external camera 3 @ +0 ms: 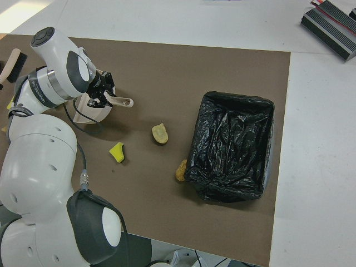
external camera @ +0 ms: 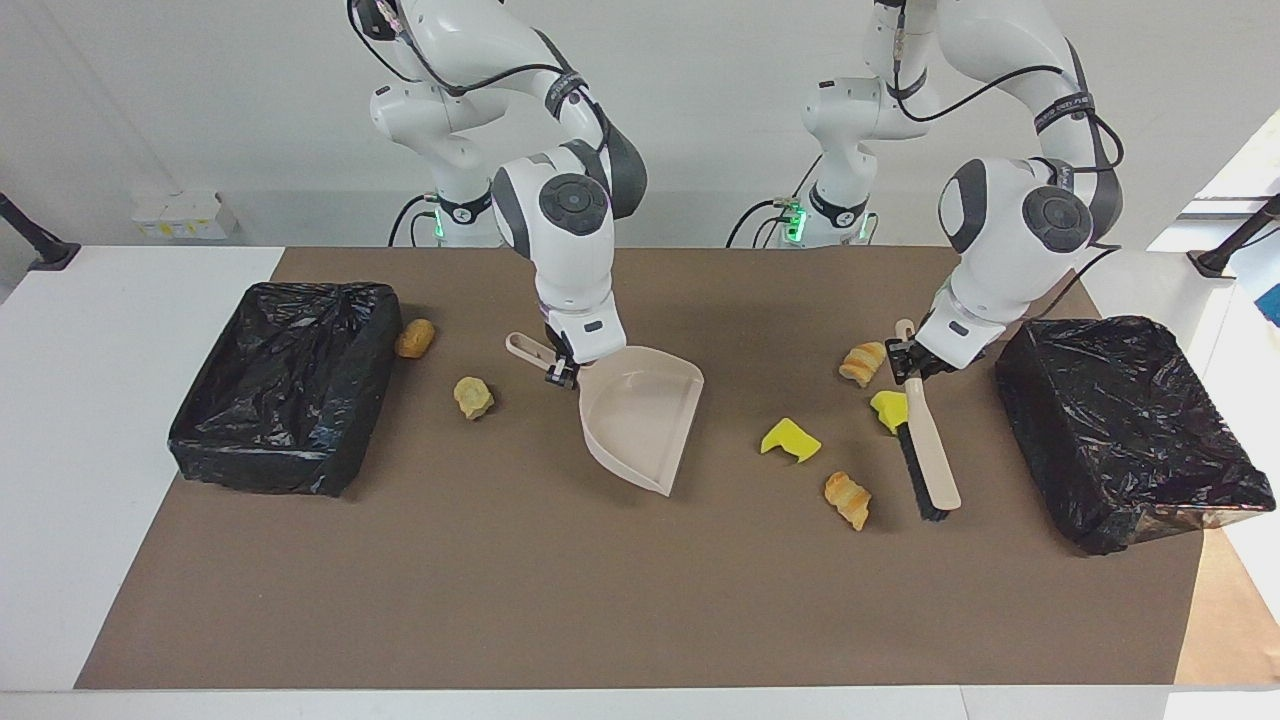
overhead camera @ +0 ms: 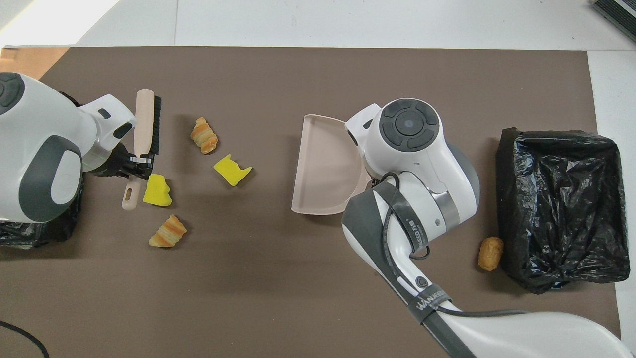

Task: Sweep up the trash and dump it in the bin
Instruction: 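Move the dustpan toward the debris while the left gripper positions the brush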

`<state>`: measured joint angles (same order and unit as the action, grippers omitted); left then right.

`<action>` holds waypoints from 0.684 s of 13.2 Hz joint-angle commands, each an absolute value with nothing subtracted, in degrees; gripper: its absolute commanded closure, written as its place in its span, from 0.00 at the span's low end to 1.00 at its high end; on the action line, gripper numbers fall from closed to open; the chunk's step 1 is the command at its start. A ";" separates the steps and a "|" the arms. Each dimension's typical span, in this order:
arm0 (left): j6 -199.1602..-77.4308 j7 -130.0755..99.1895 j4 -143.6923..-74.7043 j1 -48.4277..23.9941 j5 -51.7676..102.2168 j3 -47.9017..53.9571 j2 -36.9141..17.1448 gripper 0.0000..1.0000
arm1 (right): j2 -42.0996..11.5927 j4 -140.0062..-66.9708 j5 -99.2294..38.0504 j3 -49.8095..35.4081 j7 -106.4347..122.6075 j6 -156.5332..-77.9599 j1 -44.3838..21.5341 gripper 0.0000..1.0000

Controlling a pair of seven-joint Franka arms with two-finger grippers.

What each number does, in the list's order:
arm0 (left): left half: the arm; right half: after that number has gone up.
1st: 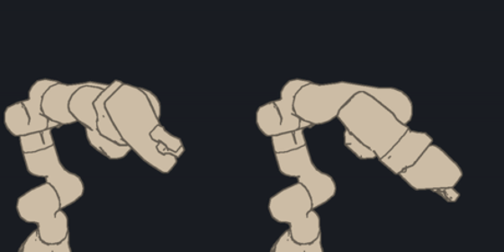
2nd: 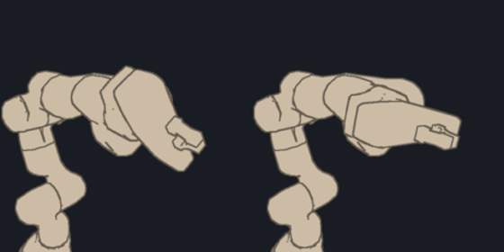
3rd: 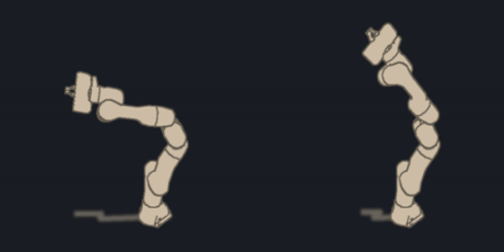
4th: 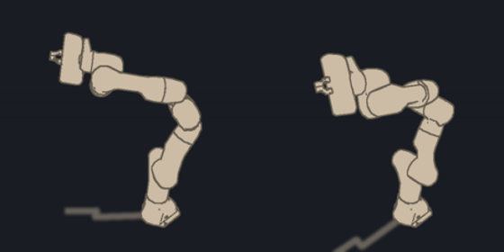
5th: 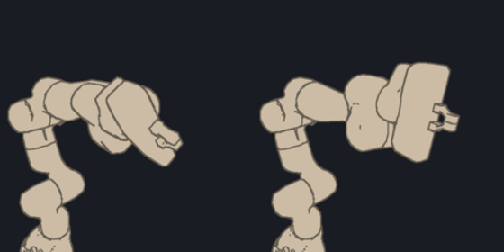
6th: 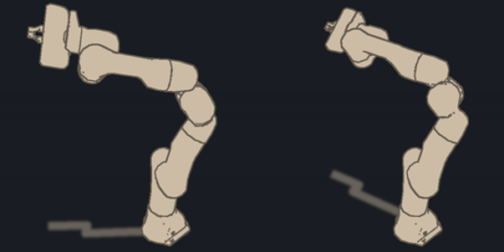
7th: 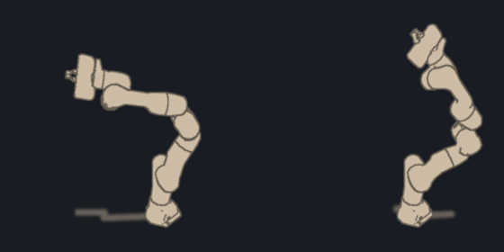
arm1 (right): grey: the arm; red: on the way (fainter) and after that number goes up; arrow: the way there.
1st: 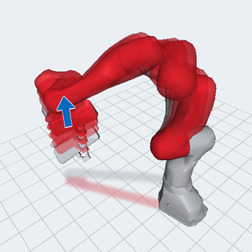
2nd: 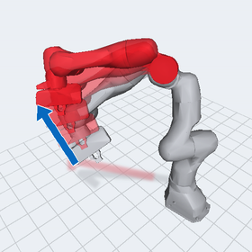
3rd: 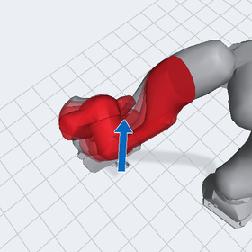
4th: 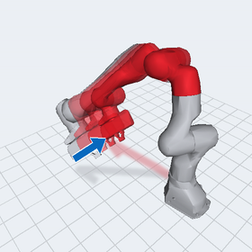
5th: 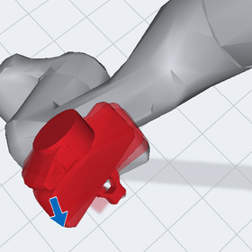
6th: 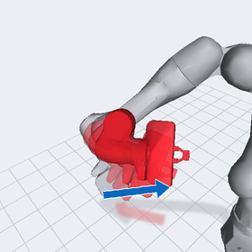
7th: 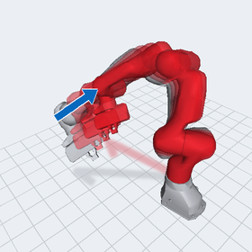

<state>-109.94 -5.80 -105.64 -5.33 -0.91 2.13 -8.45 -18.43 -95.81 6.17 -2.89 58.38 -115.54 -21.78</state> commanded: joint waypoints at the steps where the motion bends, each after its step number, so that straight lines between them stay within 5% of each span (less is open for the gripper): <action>1: -110.39 -5.72 -103.71 -0.81 -1.33 2.46 -8.79 1.00 | -19.78 -93.78 7.73 -3.52 65.04 -116.72 -20.57 1.00; 9: -118.11 -2.47 -103.71 -0.97 -5.18 2.55 -13.26 1.00 | -18.28 -94.04 7.74 -3.78 63.99 -103.47 -21.80 1.00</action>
